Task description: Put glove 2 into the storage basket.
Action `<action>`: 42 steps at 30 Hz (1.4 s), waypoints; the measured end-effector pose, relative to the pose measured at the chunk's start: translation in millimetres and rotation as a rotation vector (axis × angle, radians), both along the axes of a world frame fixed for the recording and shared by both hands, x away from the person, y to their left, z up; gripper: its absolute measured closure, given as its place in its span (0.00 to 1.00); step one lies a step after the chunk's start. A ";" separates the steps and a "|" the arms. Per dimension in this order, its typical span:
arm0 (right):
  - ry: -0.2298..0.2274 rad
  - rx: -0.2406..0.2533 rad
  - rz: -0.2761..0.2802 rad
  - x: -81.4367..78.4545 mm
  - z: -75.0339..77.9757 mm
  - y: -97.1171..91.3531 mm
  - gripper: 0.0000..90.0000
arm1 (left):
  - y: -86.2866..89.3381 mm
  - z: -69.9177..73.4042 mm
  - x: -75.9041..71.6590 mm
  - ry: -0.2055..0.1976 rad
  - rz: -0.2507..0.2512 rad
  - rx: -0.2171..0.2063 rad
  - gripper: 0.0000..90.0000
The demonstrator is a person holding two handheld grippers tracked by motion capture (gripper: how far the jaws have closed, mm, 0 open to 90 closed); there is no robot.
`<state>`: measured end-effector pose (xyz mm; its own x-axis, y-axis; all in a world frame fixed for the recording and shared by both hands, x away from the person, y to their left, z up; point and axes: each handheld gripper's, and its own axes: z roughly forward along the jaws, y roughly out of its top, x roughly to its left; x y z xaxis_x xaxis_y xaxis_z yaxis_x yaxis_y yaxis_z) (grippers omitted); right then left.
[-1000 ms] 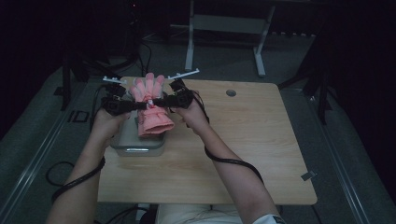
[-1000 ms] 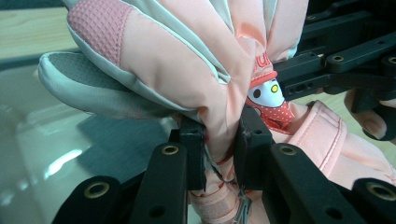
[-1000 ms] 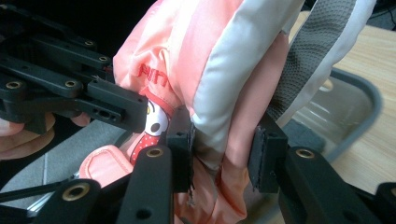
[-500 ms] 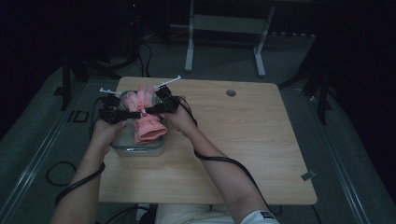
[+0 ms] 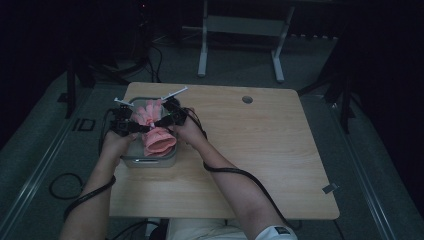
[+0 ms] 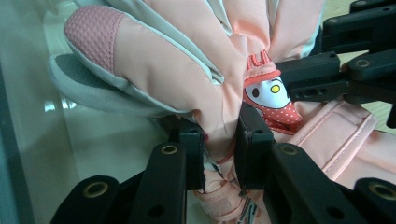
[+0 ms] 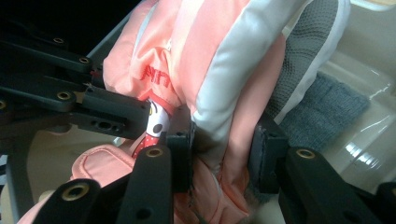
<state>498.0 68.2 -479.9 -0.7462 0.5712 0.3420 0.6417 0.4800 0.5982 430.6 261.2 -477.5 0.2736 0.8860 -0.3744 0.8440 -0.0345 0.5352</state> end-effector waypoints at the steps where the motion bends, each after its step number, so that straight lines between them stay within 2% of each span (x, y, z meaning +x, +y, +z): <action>1: -0.005 -0.010 -0.001 -0.3 0.3 1.7 0.73 | 0.2 -0.6 0.7 0.011 0.003 0.014 0.83; 4: -0.013 -0.034 0.001 -1.9 0.6 5.5 0.72 | 0.6 -1.2 0.2 0.025 0.005 0.025 0.82; 7: -0.013 -0.034 0.011 -2.6 0.2 4.6 0.71 | 2.4 -3.8 -2.5 0.031 -0.004 0.003 0.82; 14: -0.017 -0.045 0.013 -4.6 0.5 4.6 0.70 | 3.3 -6.0 -3.8 0.036 0.009 -0.008 0.79; 15: -0.018 -0.042 0.015 -4.0 0.2 3.9 0.69 | 5.3 -6.5 -4.0 0.030 0.012 -0.011 0.79; 19: 0.004 0.000 -0.001 0.4 3.2 -4.8 0.60 | 6.2 -6.6 -4.6 0.011 0.035 -0.010 0.68; 21: -0.011 0.002 -0.003 0.7 6.2 -9.2 0.57 | 1.3 -6.1 -5.4 -0.005 0.025 0.005 0.66; 26: -0.058 -0.014 0.001 0.3 11.7 -17.7 0.54 | -8.1 -0.2 -6.0 -0.014 0.005 0.060 0.64; 31: -0.091 0.002 0.007 -2.5 17.8 -27.7 0.52 | -6.2 2.4 -6.7 -0.039 0.020 0.057 0.58; 32: -0.091 0.002 0.007 -2.5 17.8 -27.7 0.52 | -6.2 2.4 -6.7 -0.039 0.020 0.057 0.56; 33: -0.097 0.019 0.000 -3.5 22.0 -33.5 0.51 | -6.3 2.1 -8.0 -0.067 0.034 0.079 0.50; 34: -0.101 0.030 -0.003 -3.8 23.9 -35.8 0.51 | -6.2 2.1 -8.7 -0.078 0.035 0.084 0.45; 36: -0.111 0.048 -0.002 -4.9 27.7 -39.8 0.49 | -5.1 3.1 -10.0 -0.090 0.035 0.078 0.37; 42: -0.127 0.069 0.006 -9.3 35.4 -47.2 0.48 | 0.3 5.4 -10.9 -0.102 0.050 0.075 0.19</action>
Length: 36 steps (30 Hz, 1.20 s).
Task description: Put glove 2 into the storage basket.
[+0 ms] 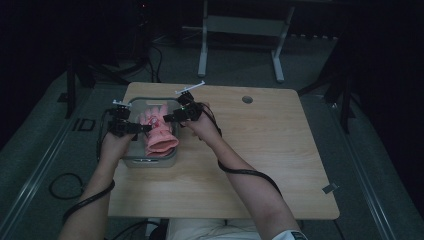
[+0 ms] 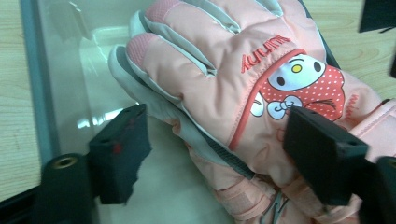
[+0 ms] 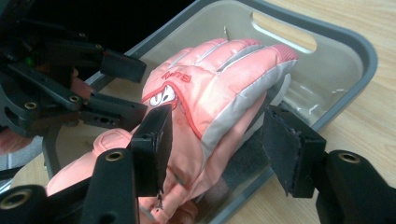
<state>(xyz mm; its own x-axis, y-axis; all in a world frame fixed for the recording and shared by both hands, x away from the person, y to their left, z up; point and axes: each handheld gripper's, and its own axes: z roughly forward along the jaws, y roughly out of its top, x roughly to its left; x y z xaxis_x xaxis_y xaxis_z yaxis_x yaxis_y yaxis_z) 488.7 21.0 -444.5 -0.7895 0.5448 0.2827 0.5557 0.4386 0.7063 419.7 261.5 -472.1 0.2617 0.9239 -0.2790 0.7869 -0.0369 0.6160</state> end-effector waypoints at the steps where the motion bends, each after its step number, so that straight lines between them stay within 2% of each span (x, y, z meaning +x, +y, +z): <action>1: -0.011 0.004 0.009 -2.2 1.7 -1.9 0.47 | 2.3 1.0 -1.0 -0.003 0.001 0.000 0.18; 9: -0.018 0.010 0.013 -5.5 3.5 -6.6 0.47 | 10.0 4.5 -5.4 -0.024 0.010 -0.019 0.16; 10: -0.018 0.010 0.013 -5.5 3.5 -6.6 0.47 | 11.7 7.1 -7.2 -0.038 0.012 -0.035 0.16; 15: -0.030 0.015 0.013 -6.8 5.6 -11.2 0.46 | 11.6 13.8 -10.2 -0.062 0.005 -0.036 0.16; 17: -0.031 0.024 0.011 -7.6 7.6 -14.6 0.46 | 9.5 19.3 -11.6 -0.076 -0.005 -0.031 0.15; 27: -0.047 0.022 0.016 -11.8 9.1 -22.1 0.46 | 1.3 28.3 -14.8 -0.101 -0.030 -0.006 0.16; 31: -0.048 0.026 0.009 -12.0 10.8 -29.9 0.45 | -7.7 41.7 -19.0 -0.137 -0.060 0.001 0.15; 34: -0.044 0.038 0.015 -13.0 12.9 -36.3 0.41 | -13.5 48.7 -22.6 -0.167 -0.080 0.000 0.16; 36: -0.042 0.047 0.026 -14.0 14.1 -40.4 0.35 | -18.1 51.4 -24.8 -0.188 -0.095 -0.005 0.15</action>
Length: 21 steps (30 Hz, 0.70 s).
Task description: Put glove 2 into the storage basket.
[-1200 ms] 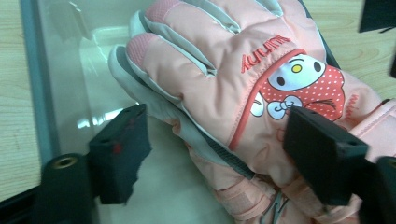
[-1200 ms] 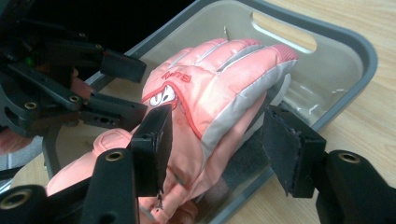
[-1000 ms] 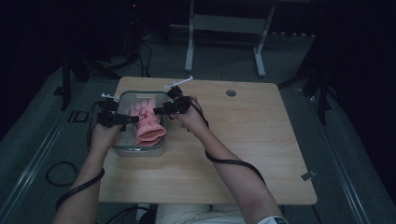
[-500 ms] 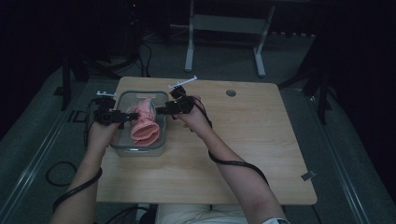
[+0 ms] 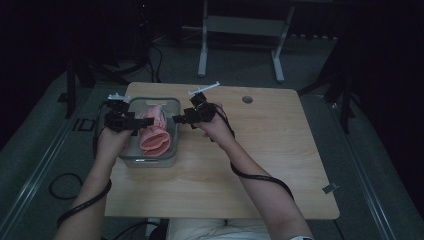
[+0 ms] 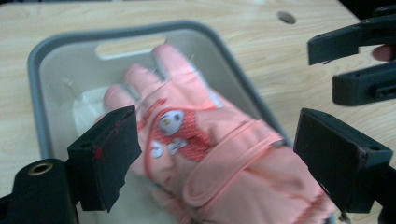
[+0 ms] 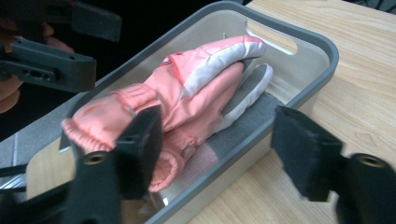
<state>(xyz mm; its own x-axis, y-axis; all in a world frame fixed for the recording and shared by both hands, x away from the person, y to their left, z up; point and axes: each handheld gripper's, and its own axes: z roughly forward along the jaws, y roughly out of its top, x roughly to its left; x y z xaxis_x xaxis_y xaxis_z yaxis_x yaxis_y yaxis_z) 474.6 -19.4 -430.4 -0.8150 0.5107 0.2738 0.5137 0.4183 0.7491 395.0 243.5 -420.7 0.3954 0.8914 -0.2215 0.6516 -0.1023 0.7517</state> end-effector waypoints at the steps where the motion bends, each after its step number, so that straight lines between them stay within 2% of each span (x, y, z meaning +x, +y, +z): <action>1: -0.002 0.001 0.005 -0.8 0.7 -1.8 0.33 | -2.7 1.3 -1.5 -0.011 -0.011 -0.001 0.15; 6: -0.018 0.023 0.018 -5.8 4.2 -13.0 0.26 | -21.5 7.8 -10.2 -0.058 -0.069 0.023 0.14; 9: -0.027 0.032 0.015 -8.5 5.6 -19.3 0.25 | -34.5 12.3 -15.6 -0.083 -0.113 0.043 0.14; 10: -0.042 0.024 0.013 -10.2 6.0 -22.0 0.24 | -38.7 13.9 -17.7 -0.092 -0.128 0.044 0.14; 13: -0.053 0.035 0.024 -14.6 6.1 -29.4 0.22 | -50.1 16.0 -23.6 -0.109 -0.171 0.036 0.14; 15: -0.064 0.029 0.027 -16.3 6.1 -31.8 0.22 | -54.3 16.1 -25.8 -0.113 -0.182 0.042 0.14; 17: -0.094 0.017 0.044 -22.4 6.3 -41.7 0.21 | -68.5 15.7 -33.0 -0.122 -0.230 0.037 0.14; 18: -0.094 0.017 0.044 -22.4 6.3 -41.7 0.21 | -68.5 15.7 -33.0 -0.122 -0.230 0.037 0.14; 19: -0.103 0.003 0.054 -25.5 5.4 -46.3 0.21 | -76.0 16.1 -36.5 -0.129 -0.259 0.033 0.14; 21: -0.108 -0.007 0.065 -28.3 4.1 -50.1 0.20 | -82.6 17.2 -40.0 -0.140 -0.277 0.020 0.14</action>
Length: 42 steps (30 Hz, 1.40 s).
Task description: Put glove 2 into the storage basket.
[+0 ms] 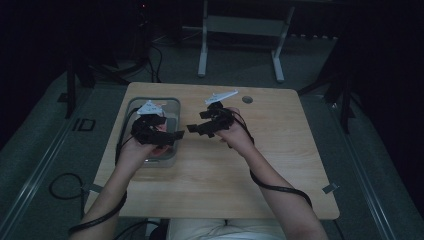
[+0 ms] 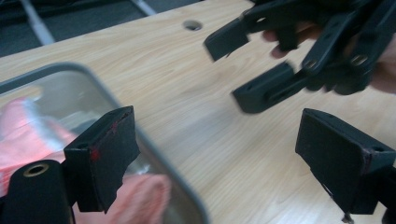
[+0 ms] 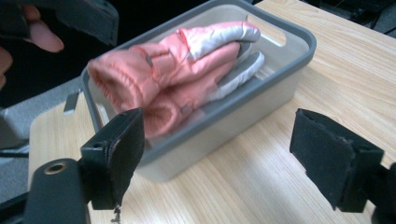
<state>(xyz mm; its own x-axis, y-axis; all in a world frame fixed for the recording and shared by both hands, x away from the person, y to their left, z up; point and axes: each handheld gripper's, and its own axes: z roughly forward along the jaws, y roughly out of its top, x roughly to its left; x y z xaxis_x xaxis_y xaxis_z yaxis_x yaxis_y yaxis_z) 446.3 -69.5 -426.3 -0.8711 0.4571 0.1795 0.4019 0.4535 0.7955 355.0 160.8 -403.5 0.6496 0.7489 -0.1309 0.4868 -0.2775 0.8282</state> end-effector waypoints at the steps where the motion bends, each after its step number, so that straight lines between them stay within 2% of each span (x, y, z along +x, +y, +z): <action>1: 0.000 0.000 0.000 0.0 0.0 0.0 0.20 | 0.0 0.0 0.0 0.000 0.000 0.000 0.14; 5: -0.003 0.001 0.006 -7.3 -3.8 -14.2 0.20 | -19.5 3.5 -11.4 -0.025 -0.053 -0.013 0.14; 6: -0.009 -0.002 0.007 -8.4 -5.2 -17.1 0.20 | -19.5 3.5 -11.4 -0.025 -0.053 -0.013 0.14; 9: -0.001 -0.013 0.002 -11.5 -10.0 -26.1 0.20 | -37.7 3.5 -21.1 -0.042 -0.102 -0.009 0.14; 13: -0.004 -0.016 0.003 -15.0 -15.6 -34.3 0.20 | -50.4 -1.2 -25.7 -0.046 -0.130 0.007 0.14; 16: -0.011 -0.027 0.011 -21.4 -25.1 -45.1 0.20 | -65.6 -12.3 -31.5 -0.032 -0.176 0.013 0.14; 19: -0.011 -0.028 0.012 -22.8 -28.0 -47.8 0.19 | -68.8 -15.9 -32.9 -0.025 -0.182 0.007 0.14; 20: 0.002 -0.029 0.010 -26.9 -37.1 -56.0 0.18 | -78.5 -27.8 -36.3 -0.012 -0.218 0.010 0.14; 21: 0.002 -0.029 0.010 -26.9 -37.1 -56.0 0.18 | -78.5 -27.8 -36.3 -0.012 -0.218 0.010 0.14; 22: 0.000 -0.028 0.011 -29.1 -42.9 -60.2 0.18 | -84.5 -35.4 -37.4 0.002 -0.240 0.030 0.14; 27: 0.002 -0.020 0.005 -35.7 -55.0 -67.8 0.18 | -94.7 -50.4 -40.1 0.010 -0.276 0.059 0.14; 28: -0.004 -0.024 0.006 -39.4 -61.3 -71.0 0.18 | -98.4 -57.0 -41.6 0.013 -0.291 0.057 0.14; 32: 0.006 -0.038 0.015 -45.5 -72.7 -77.8 0.18 | -102.4 -66.0 -42.3 0.031 -0.323 0.052 0.14; 33: 0.010 -0.040 0.010 -46.7 -75.1 -79.8 0.18 | -105.0 -71.9 -42.8 0.036 -0.341 0.065 0.14; 36: 0.016 -0.045 0.006 -50.3 -81.4 -85.8 0.18 | -107.1 -77.4 -43.7 0.030 -0.347 0.072 0.14; 40: 0.015 -0.054 -0.003 -55.3 -90.1 -94.4 0.18 | -111.0 -92.4 -45.7 0.033 -0.362 0.070 0.14; 42: 0.013 -0.059 -0.011 -58.0 -94.2 -98.9 0.18 | -113.0 -99.1 -46.3 0.046 -0.369 0.074 0.14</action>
